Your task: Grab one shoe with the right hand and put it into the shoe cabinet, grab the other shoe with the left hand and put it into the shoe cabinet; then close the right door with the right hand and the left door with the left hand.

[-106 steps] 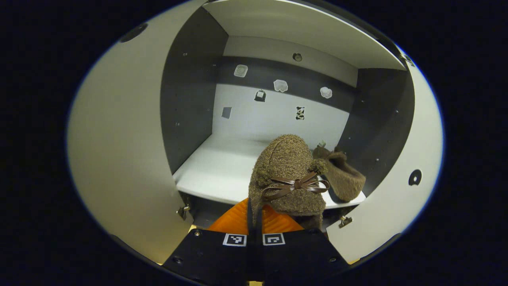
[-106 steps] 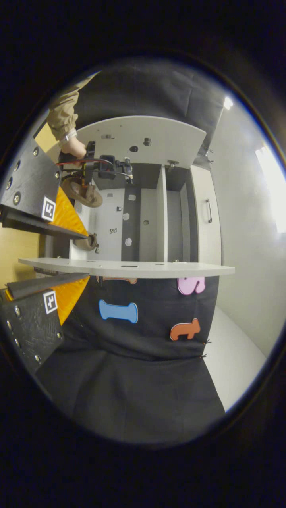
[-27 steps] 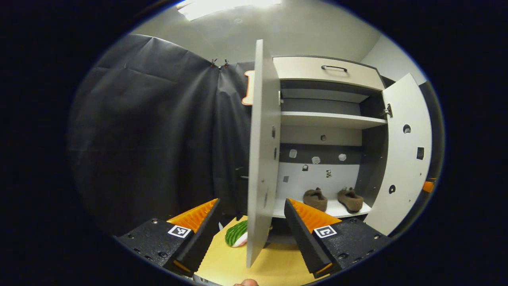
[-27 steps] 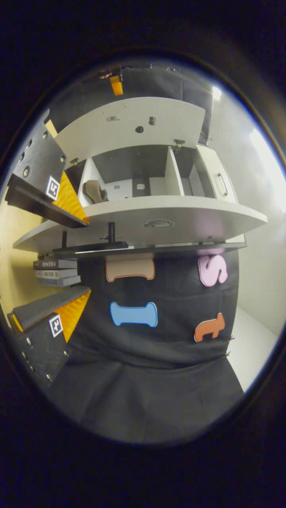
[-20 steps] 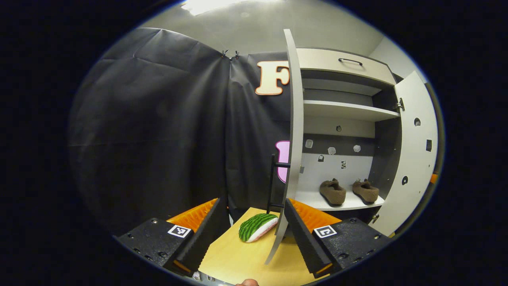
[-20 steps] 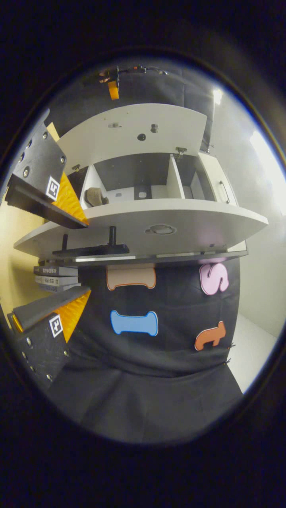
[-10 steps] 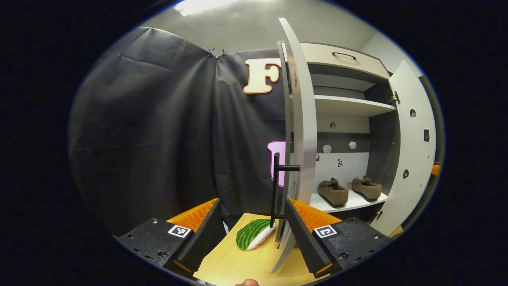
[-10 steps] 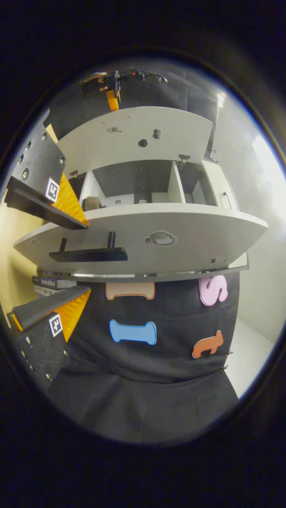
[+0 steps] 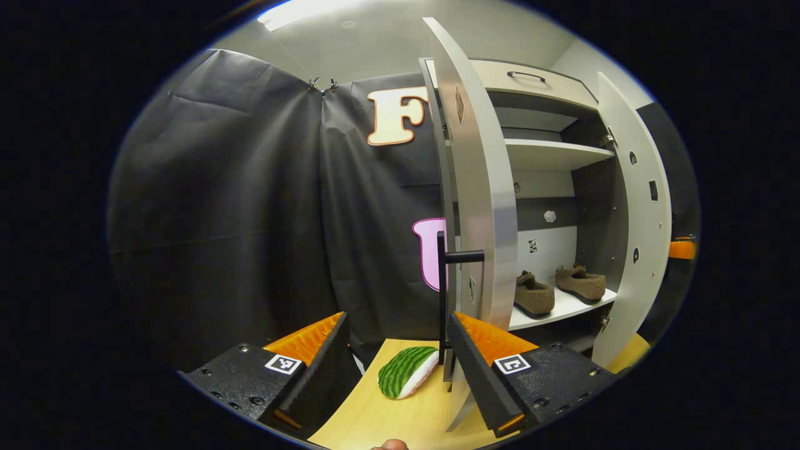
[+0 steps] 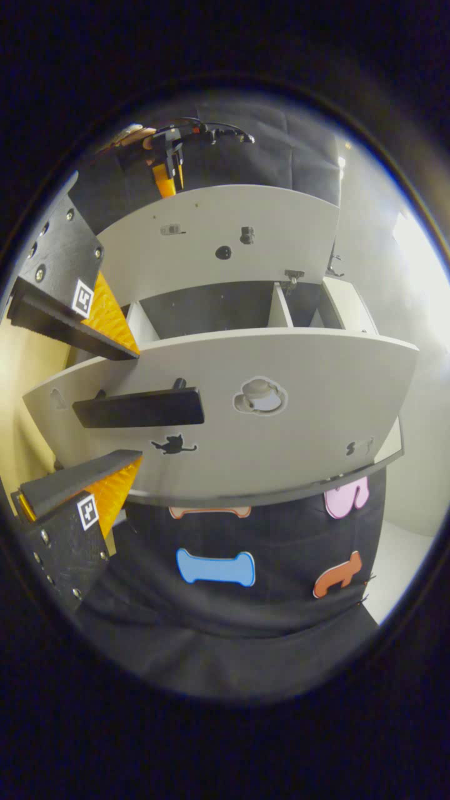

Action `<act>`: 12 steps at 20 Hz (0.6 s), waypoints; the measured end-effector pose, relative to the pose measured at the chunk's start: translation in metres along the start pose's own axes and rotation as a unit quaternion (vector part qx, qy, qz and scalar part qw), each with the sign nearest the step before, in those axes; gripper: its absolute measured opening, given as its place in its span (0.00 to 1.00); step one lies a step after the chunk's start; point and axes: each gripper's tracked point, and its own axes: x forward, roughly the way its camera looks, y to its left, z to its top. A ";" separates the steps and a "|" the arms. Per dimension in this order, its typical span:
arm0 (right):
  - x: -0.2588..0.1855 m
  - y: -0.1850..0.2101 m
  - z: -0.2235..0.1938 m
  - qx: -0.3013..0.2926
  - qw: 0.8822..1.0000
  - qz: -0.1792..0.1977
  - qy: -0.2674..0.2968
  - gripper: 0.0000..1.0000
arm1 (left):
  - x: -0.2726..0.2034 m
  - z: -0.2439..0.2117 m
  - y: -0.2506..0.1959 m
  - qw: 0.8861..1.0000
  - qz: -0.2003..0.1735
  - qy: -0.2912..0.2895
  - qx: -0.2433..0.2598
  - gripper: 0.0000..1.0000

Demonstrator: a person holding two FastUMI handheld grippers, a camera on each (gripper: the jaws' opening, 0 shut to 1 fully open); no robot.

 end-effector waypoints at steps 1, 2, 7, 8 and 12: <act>0.007 0.004 -0.001 0.001 1.000 0.003 0.002 0.87 | 0.001 -0.001 0.001 1.000 -0.001 0.001 0.002 0.94; 0.014 0.008 -0.001 -0.001 1.000 0.005 0.001 0.87 | 0.002 -0.001 0.000 1.000 -0.005 -0.001 0.001 0.96; 0.044 0.007 -0.002 -0.016 1.000 -0.005 0.007 0.94 | 0.005 -0.003 -0.001 1.000 -0.018 -0.001 -0.019 0.94; 0.052 0.010 -0.004 -0.016 1.000 -0.004 0.009 0.90 | 0.006 -0.003 -0.001 1.000 -0.020 -0.001 -0.023 0.94; 0.067 0.012 -0.004 -0.014 1.000 -0.006 0.008 0.93 | 0.008 -0.004 -0.001 0.999 -0.030 -0.001 -0.034 0.93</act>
